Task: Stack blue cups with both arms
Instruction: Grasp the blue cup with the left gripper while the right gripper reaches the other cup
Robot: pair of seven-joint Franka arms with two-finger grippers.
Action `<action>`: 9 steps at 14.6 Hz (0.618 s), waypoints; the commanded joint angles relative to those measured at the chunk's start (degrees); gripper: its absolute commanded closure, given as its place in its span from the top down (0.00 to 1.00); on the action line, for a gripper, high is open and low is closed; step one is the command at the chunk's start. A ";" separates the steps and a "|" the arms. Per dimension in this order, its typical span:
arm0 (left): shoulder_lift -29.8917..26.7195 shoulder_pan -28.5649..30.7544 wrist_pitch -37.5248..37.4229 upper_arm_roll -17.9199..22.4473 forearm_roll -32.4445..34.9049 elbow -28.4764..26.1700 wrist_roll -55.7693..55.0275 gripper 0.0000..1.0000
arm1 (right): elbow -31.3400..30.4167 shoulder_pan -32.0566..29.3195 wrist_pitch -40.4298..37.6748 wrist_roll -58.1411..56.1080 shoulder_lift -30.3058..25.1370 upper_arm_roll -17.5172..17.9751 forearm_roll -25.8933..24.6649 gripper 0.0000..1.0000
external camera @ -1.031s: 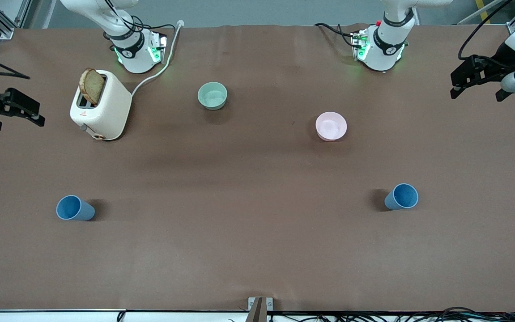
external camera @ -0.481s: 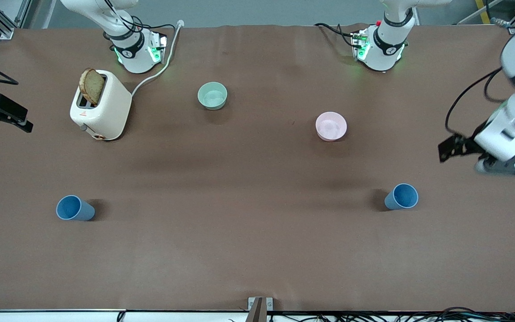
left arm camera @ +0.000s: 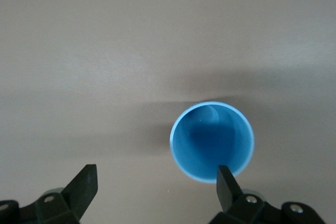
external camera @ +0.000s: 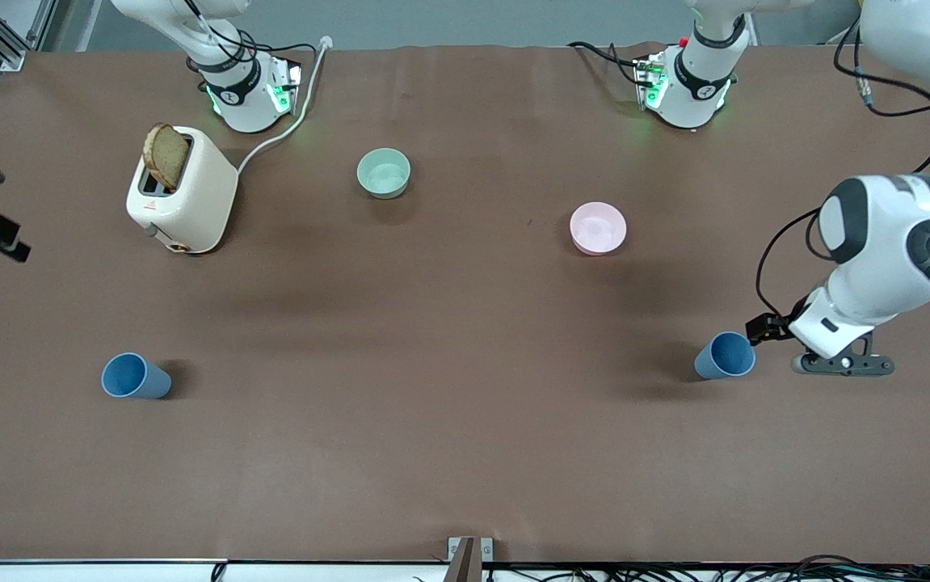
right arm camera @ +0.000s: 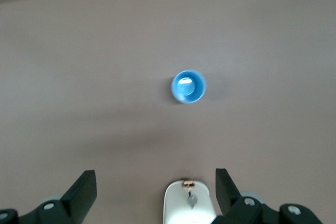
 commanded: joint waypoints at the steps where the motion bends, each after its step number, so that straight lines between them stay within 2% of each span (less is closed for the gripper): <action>1: 2.62 0.12 1.69 -0.51 -0.11 -0.43 0.56 0.99 | -0.22 -3.82 3.47 -1.89 5.68 0.76 0.11 1.00; 2: 3.94 0.12 2.48 -0.60 -0.11 -0.52 0.65 0.91 | -0.31 -4.26 4.44 -1.98 7.78 0.67 0.11 1.00; 5: 6.58 0.21 3.63 -1.22 -0.11 -0.26 0.65 0.47 | -0.74 -6.10 8.57 -2.07 14.02 0.76 0.11 1.00; 6: 6.85 0.12 3.63 -1.30 -0.11 -0.08 0.65 0.17 | -1.18 -6.46 9.97 -2.16 15.52 0.76 0.11 1.00; 7: 6.85 0.04 3.63 -1.39 -0.11 0.01 0.56 0.00 | -2.58 -6.64 10.94 -2.16 16.49 0.76 0.11 1.00; 9: 6.76 -0.23 3.72 -1.66 -0.11 0.18 0.56 0.00 | -6.00 -6.73 14.88 -2.34 16.85 0.76 0.11 1.00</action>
